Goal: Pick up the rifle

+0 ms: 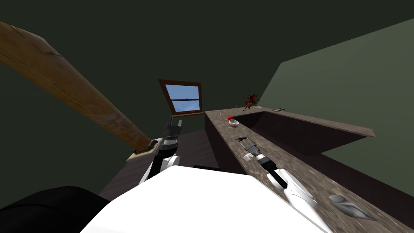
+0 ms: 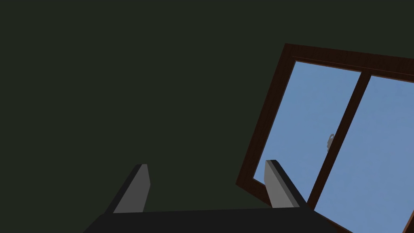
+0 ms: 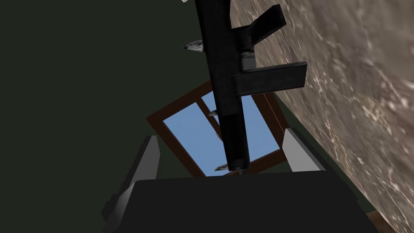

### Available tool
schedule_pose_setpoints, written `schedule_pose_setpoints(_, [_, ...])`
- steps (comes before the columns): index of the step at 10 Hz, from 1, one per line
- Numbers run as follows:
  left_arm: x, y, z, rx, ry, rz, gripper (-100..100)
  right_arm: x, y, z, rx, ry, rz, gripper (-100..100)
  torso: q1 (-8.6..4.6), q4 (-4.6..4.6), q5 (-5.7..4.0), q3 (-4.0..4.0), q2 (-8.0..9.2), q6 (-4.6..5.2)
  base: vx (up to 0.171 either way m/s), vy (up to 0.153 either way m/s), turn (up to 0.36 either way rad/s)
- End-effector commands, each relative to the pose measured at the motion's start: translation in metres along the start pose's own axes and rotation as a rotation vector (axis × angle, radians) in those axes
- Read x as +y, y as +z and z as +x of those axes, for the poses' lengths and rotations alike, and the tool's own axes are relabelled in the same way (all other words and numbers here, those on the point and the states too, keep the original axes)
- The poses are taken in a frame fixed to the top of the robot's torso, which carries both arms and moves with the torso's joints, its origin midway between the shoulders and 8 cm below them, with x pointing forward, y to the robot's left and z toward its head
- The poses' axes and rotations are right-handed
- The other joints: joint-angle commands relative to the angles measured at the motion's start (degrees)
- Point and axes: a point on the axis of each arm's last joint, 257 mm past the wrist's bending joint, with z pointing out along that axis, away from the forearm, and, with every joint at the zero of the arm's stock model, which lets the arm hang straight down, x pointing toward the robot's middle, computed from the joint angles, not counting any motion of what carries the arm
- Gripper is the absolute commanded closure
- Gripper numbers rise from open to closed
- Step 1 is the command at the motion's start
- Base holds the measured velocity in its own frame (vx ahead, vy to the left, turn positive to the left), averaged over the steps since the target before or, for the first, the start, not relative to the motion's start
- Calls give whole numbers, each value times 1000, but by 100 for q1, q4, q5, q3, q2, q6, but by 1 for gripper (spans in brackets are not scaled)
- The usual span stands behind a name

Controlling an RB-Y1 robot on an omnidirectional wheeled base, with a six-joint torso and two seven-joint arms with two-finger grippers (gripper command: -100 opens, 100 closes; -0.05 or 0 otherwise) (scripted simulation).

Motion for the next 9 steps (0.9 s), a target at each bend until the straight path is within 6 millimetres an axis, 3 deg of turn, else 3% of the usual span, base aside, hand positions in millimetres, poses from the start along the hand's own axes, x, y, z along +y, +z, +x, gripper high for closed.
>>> schedule_pose_setpoints(1, [0,0,0,0,0,0,0,0,0,0,0,0,0,0,0,0,0,0,0,0,0,0,0])
schedule_pose_setpoints(2, [0,0,0,0,0,0,0,0,0,0,0,0,0,-100,-1,2,0,4,7,0,0,0,0])
schedule_pose_setpoints(3, [0,0,0,0,0,0,0,0,0,0,0,0,0,100,-1,2,0,6,9,0,0,0,0])
schedule_pose_setpoints(7, [0,0,0,0,0,0,0,0,0,0,0,0,0,100,-2,3,-1,7,11,0,0,0,0])
schedule_pose_setpoints(9, [0,0,0,0,0,0,0,-11,-7,10,11,-13,-11,-100,-2,3,-1,7,11,0,-25,-10,-2])
